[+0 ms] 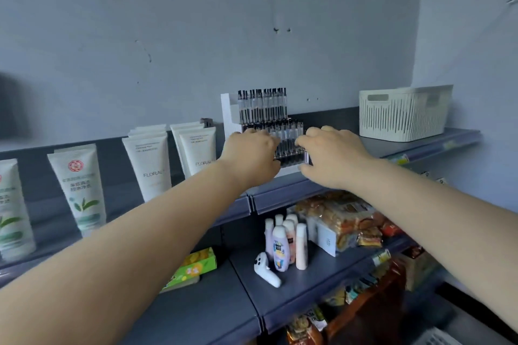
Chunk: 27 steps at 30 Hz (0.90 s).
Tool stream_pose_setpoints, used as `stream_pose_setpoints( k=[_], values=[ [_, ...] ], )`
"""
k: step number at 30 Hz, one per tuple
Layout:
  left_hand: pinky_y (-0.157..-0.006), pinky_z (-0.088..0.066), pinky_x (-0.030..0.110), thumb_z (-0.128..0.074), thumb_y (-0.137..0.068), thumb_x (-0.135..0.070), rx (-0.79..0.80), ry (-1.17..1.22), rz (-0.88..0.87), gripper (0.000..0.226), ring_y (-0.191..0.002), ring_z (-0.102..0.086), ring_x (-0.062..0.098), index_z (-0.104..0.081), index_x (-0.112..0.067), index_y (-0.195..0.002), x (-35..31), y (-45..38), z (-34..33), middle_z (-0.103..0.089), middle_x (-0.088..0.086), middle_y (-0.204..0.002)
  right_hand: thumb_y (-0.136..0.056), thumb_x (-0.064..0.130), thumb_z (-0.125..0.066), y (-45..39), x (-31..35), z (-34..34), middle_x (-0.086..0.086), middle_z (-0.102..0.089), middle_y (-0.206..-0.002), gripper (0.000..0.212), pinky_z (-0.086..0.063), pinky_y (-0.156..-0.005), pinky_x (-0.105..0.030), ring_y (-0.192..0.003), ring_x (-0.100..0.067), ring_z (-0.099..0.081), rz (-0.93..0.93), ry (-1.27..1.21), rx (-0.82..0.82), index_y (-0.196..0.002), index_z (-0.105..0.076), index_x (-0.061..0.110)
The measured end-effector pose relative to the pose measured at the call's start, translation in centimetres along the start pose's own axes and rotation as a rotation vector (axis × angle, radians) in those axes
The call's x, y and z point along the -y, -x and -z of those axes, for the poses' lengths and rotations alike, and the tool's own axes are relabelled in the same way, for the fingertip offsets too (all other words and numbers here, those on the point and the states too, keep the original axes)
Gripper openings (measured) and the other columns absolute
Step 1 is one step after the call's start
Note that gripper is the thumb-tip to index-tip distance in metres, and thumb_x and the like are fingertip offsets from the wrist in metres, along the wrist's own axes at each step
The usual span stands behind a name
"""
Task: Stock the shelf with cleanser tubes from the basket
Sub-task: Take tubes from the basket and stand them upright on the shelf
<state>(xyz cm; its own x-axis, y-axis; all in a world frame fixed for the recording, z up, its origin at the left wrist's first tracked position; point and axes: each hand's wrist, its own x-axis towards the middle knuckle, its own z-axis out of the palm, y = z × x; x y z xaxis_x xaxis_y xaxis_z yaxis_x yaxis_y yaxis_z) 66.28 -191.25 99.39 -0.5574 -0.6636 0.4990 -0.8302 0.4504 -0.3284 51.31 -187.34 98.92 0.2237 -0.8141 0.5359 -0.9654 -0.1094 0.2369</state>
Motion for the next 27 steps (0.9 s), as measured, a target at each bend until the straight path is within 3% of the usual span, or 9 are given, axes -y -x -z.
stream_pose_setpoints(
  k=[7,10,13,19,22,24,27],
  values=[
    [-0.078,-0.035,0.033,-0.047,-0.092,-0.033,0.054,0.04,-0.074,0.035,-0.111,-0.051,0.028,-0.049,-0.013,-0.12,-5.7,-1.3,-2.2,-0.056,0.006,-0.117,-0.091,0.039,-0.044,4.6,-4.3,-3.2,-0.001,-0.051,-0.114,0.037,-0.033,-0.073,-0.033,-0.111,-0.024,-0.047,-0.05,-0.011,0.071,-0.123,-0.048,0.02],
    [-0.085,-0.038,0.034,-0.046,-0.092,-0.034,0.066,0.083,-0.11,0.038,-0.114,-0.049,0.027,-0.049,-0.015,-0.123,-7.8,-1.7,-3.5,-0.055,0.004,-0.122,-0.09,0.039,-0.044,6.9,-5.9,-4.7,-0.001,-0.051,-0.118,0.039,-0.038,-0.079,-0.035,-0.114,-0.024,-0.047,-0.11,-0.028,0.121,-0.124,-0.048,0.019],
    [-0.082,-0.037,0.033,-0.046,-0.091,-0.034,0.099,0.123,-0.169,0.038,-0.115,-0.049,0.027,-0.049,-0.015,-0.124,-10.6,-2.0,-5.5,-0.054,0.004,-0.123,-0.09,0.04,-0.045,9.7,-7.2,-7.0,-0.001,-0.051,-0.121,0.041,-0.041,-0.084,-0.038,-0.116,-0.024,-0.046,-0.187,-0.045,0.198,-0.125,-0.047,0.019],
    [-0.089,-0.039,0.035,-0.044,-0.091,-0.032,0.223,0.2,-0.309,0.036,-0.117,-0.048,0.029,-0.05,-0.015,-0.122,-17.0,-0.9,-11.6,-0.053,0.006,-0.124,-0.09,0.038,-0.047,16.0,-8.5,-12.2,-0.002,-0.049,-0.125,0.04,-0.042,-0.087,-0.038,-0.121,-0.025,-0.044,-0.328,-0.082,0.364,-0.127,-0.046,0.02],
    [-0.08,-0.039,0.035,-0.045,-0.091,-0.031,0.303,0.27,-0.395,0.035,-0.115,-0.05,0.031,-0.049,-0.013,-0.121,-20.2,0.1,-15.2,-0.052,0.009,-0.123,-0.089,0.038,-0.048,19.4,-9.0,-15.0,-0.003,-0.05,-0.122,0.042,-0.043,-0.088,-0.038,-0.12,-0.026,-0.046,-0.414,-0.111,0.459,-0.128,-0.047,0.019],
    [-0.078,-0.038,0.033,-0.044,-0.091,-0.03,0.33,0.299,-0.464,0.035,-0.117,-0.049,0.03,-0.05,-0.012,-0.12,-22.3,1.0,-17.9,-0.052,0.007,-0.124,-0.088,0.037,-0.05,21.8,-9.2,-17.1,-0.003,-0.051,-0.12,0.043,-0.044,-0.085,-0.037,-0.118,-0.026,-0.047,-0.466,-0.134,0.522,-0.127,-0.048,0.019],
    [-0.087,-0.041,0.036,-0.046,-0.09,-0.031,0.418,0.348,-0.535,0.037,-0.119,-0.047,0.028,-0.05,-0.015,-0.123,-25.5,2.5,-21.9,-0.052,0.005,-0.124,-0.087,0.036,-0.052,25.5,-9.4,-20.5,-0.003,-0.053,-0.117,0.039,-0.042,-0.077,-0.033,-0.114,-0.026,-0.05,-0.557,-0.2,0.61,-0.122,-0.051,0.019]
  ],
)
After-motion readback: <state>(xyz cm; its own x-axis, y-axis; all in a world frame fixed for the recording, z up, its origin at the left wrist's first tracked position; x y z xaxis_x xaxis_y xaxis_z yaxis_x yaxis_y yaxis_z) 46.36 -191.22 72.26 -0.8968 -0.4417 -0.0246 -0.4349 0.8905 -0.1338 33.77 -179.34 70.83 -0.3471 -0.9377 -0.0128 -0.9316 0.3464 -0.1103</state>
